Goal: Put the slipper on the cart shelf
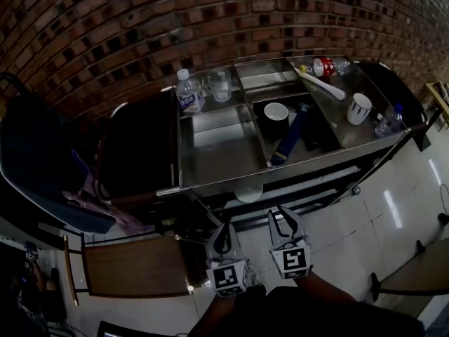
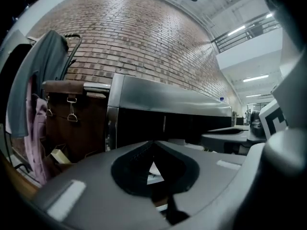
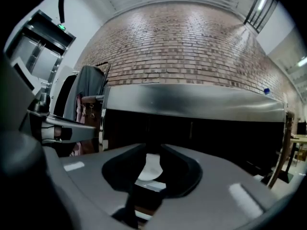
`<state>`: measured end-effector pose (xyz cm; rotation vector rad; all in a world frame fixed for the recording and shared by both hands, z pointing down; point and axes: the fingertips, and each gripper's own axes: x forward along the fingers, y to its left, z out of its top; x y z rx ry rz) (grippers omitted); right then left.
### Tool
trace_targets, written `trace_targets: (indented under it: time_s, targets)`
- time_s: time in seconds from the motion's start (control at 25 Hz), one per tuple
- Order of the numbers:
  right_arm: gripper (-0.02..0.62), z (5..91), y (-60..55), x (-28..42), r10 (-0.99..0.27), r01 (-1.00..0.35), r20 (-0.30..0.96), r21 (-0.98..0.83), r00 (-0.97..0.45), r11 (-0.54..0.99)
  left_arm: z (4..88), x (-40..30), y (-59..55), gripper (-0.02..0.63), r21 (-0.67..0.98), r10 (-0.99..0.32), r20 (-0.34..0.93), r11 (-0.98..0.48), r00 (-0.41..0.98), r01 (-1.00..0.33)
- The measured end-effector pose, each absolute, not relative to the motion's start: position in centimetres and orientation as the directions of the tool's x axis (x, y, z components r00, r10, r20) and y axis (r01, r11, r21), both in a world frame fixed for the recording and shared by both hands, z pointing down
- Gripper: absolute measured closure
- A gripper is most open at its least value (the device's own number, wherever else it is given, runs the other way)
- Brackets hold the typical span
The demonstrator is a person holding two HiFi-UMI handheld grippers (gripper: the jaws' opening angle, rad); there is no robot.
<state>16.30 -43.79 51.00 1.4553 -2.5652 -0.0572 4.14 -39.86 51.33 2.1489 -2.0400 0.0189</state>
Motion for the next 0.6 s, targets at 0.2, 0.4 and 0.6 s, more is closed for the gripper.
trace_targets:
  time_s: [0.2, 0.4, 0.6]
  targets:
    - [0.594, 49.8, -40.8, 16.6, -0.844, -0.839, 0.139, 0.109, -0.519, 0.534, 50.0, 5.8, -37.9, 0.589, 0.113, -0.990, 0.108, -0.078, 0.090, -0.991]
    - [0.594, 48.9, -39.1, 16.8, -0.846, -0.840, 0.123, 0.109, -0.519, 0.531, 49.4, 6.7, -36.6, 0.589, 0.100, -0.989, 0.102, -0.097, 0.107, -0.990]
    - [0.594, 49.0, -38.5, 16.8, -0.847, -0.842, 0.131, 0.104, -0.515, 0.529, 49.8, 6.8, -35.6, 0.589, 0.073, -0.987, 0.118, -0.101, 0.109, -0.992]
